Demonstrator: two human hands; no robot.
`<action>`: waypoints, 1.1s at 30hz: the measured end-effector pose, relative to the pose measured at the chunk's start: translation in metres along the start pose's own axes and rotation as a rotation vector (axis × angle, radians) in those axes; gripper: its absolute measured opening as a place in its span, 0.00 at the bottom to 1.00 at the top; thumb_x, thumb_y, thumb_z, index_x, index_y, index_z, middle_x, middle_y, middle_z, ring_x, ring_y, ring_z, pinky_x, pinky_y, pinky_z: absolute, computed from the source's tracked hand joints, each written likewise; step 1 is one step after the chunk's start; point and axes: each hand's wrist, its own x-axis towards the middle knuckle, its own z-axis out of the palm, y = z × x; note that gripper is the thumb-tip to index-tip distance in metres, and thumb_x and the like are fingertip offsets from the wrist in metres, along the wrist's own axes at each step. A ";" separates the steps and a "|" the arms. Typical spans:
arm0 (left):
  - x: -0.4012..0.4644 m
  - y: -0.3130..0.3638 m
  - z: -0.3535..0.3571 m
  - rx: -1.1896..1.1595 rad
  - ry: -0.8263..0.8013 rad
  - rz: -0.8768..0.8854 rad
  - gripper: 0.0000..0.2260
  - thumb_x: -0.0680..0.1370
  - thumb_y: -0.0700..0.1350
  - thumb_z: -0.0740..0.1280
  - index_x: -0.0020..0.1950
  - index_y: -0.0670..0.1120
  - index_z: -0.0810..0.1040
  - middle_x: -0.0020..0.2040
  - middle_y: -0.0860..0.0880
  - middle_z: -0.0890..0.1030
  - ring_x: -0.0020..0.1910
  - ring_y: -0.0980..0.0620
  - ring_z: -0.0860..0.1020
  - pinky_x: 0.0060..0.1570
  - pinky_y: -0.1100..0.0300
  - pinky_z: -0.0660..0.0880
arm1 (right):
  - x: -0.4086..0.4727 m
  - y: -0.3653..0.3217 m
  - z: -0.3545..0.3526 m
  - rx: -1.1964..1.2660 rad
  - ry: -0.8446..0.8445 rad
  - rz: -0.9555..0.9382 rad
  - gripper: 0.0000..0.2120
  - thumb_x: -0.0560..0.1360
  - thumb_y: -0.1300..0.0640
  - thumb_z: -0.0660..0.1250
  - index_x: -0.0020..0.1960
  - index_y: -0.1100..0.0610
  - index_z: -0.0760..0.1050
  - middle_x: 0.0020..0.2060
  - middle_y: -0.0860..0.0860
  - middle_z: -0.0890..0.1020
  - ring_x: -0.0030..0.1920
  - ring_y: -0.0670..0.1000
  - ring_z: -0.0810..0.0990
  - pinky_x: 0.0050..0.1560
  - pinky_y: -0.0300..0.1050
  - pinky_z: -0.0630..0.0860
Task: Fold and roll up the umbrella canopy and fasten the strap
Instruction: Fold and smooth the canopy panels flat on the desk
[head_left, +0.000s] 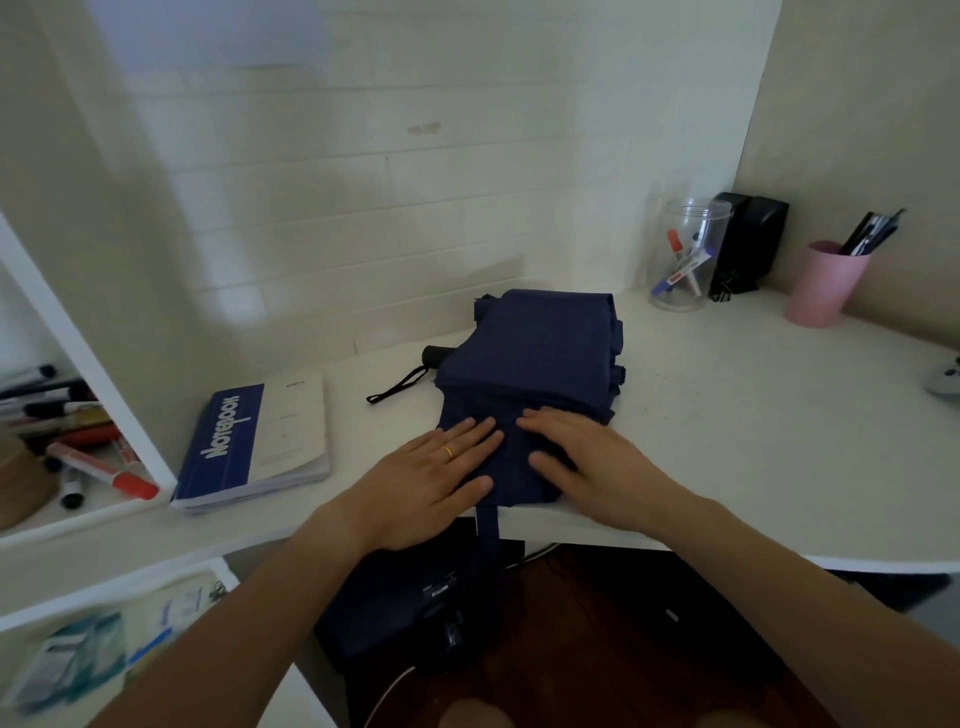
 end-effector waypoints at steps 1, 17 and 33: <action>0.000 0.001 0.000 0.002 0.000 -0.006 0.29 0.82 0.64 0.41 0.83 0.58 0.42 0.83 0.60 0.42 0.80 0.63 0.39 0.80 0.58 0.41 | 0.000 0.005 0.004 -0.068 -0.120 0.023 0.26 0.83 0.46 0.58 0.80 0.48 0.60 0.79 0.44 0.61 0.79 0.43 0.56 0.77 0.37 0.51; 0.022 0.046 -0.004 0.111 -0.046 -0.170 0.34 0.77 0.74 0.40 0.81 0.65 0.39 0.84 0.47 0.41 0.83 0.51 0.42 0.80 0.52 0.44 | -0.014 0.070 -0.040 -0.331 -0.507 0.071 0.33 0.82 0.37 0.49 0.79 0.39 0.35 0.79 0.41 0.34 0.78 0.41 0.32 0.80 0.46 0.36; 0.029 0.033 0.005 0.028 0.060 0.062 0.23 0.84 0.65 0.42 0.80 0.69 0.43 0.83 0.61 0.42 0.81 0.62 0.38 0.81 0.56 0.40 | 0.019 0.057 -0.075 0.045 0.302 0.260 0.18 0.72 0.41 0.72 0.59 0.46 0.81 0.55 0.42 0.84 0.54 0.44 0.81 0.56 0.42 0.75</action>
